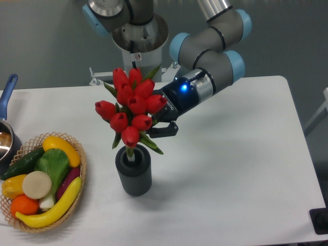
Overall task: Insert the flowers into the vase
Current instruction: 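Lower the tulip stems down into the grey vase opening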
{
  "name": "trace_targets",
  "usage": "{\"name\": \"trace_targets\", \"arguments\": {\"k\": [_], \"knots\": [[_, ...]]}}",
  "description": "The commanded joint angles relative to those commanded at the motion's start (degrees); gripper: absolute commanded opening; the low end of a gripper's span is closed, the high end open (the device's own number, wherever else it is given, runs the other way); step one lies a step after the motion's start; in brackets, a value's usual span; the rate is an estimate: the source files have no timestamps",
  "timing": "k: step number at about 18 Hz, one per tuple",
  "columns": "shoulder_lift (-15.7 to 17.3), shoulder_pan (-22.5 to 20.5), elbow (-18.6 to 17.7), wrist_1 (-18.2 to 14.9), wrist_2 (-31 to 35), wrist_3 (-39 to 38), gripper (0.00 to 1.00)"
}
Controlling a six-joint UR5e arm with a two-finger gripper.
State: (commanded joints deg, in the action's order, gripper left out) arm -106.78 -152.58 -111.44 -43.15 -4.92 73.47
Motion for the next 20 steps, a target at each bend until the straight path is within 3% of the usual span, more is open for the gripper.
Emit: {"name": "trace_targets", "arguments": {"k": [20], "knots": [[-5.2,0.7,-1.9,0.4,7.5,7.3,0.34]]}}
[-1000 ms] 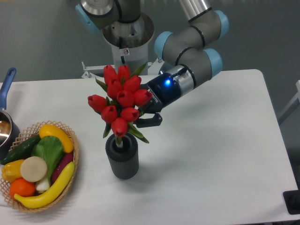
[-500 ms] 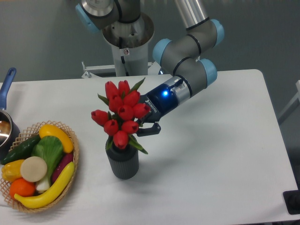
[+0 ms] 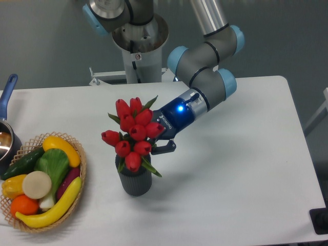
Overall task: Insert the flowers into the vase
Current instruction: 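Lower the tulip stems down into the grey vase opening, then open the gripper to release the tulip stems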
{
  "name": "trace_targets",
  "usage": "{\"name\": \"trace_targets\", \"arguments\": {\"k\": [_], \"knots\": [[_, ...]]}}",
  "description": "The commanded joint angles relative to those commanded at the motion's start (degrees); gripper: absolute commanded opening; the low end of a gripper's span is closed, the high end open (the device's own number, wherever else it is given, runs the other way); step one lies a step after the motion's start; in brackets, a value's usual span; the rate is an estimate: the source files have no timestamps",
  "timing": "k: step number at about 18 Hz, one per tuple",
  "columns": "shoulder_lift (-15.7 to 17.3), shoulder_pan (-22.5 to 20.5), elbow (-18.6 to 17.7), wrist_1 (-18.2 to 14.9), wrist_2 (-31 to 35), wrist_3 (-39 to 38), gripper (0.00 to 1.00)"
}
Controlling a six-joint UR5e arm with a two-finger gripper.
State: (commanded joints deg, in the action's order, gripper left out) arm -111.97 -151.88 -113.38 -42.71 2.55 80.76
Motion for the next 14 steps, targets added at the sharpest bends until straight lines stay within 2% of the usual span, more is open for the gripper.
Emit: {"name": "trace_targets", "arguments": {"k": [10,14], "knots": [[-1.1,0.3,-1.5,-0.1,1.3,4.0,0.37],[-1.1,0.2,-1.4,-0.1,1.4,4.1,0.44]]}}
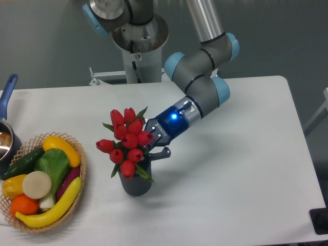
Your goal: Insert the flowers into the vase
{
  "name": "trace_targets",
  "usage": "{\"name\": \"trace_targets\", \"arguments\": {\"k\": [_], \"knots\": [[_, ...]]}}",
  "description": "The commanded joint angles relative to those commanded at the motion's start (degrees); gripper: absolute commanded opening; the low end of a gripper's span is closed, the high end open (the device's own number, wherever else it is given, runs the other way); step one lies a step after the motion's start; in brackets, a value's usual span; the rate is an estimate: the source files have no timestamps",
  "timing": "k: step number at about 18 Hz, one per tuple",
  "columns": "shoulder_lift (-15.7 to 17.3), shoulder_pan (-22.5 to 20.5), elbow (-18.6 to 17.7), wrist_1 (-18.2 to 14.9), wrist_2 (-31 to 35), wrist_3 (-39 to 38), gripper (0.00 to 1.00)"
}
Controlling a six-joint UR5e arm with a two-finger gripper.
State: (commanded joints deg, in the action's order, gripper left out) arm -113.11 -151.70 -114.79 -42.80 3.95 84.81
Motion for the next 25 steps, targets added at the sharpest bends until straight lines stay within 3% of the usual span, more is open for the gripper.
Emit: {"name": "trace_targets", "arguments": {"k": [3,5,8,11,14,17,20,23,25], "knots": [[0.0,0.0,0.1,0.0,0.0,0.1,0.53],[0.0,-0.1,0.1,0.1,0.0,0.2,0.70],[0.3,-0.2,0.1,0.0,0.0,0.3,0.76],[0.3,-0.3,0.1,0.1,0.0,1.5,1.00],[0.8,-0.4,0.5,0.1,1.3,2.1,1.00],[2.5,-0.9,0.5,0.0,8.7,2.5,1.00],[4.5,-1.3,0.5,0.0,10.7,2.3,1.00],[7.5,-4.6,0.1,-0.1,15.5,2.4,1.00],[11.4,-7.0,-0.3,-0.3,17.8,1.3,1.00]]}}
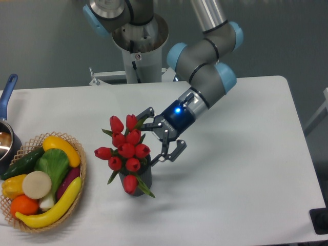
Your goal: Insert the flowers into the vase
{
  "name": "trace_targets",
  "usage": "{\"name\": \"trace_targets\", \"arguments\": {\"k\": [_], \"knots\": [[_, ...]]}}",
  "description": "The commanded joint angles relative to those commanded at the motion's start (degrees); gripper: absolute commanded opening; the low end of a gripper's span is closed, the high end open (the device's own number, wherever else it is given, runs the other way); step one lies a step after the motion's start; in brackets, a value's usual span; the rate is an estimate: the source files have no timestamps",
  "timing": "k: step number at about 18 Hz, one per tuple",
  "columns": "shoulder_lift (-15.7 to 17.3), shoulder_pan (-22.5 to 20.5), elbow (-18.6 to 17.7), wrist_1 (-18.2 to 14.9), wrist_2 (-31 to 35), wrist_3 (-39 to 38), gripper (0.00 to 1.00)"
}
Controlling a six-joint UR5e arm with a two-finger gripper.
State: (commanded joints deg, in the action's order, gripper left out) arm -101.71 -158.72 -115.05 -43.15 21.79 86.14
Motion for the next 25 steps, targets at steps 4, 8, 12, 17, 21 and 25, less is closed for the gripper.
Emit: {"name": "trace_targets", "arguments": {"k": [4,8,12,17,21,25], "knots": [[9.3,-5.4,-0.4,-0.2,8.9,-0.5,1.00],[12.6,-7.4,2.3,-0.6,18.3,-1.8,1.00],[14.2,-7.9,6.7,-1.4,31.0,-1.8,1.00],[15.2,-8.1,13.4,-13.5,41.4,5.6,1.00],[16.5,-9.1,15.1,-20.7,46.2,17.4,1.00],[17.1,-10.8,15.4,-24.4,46.5,24.2,1.00]]}}
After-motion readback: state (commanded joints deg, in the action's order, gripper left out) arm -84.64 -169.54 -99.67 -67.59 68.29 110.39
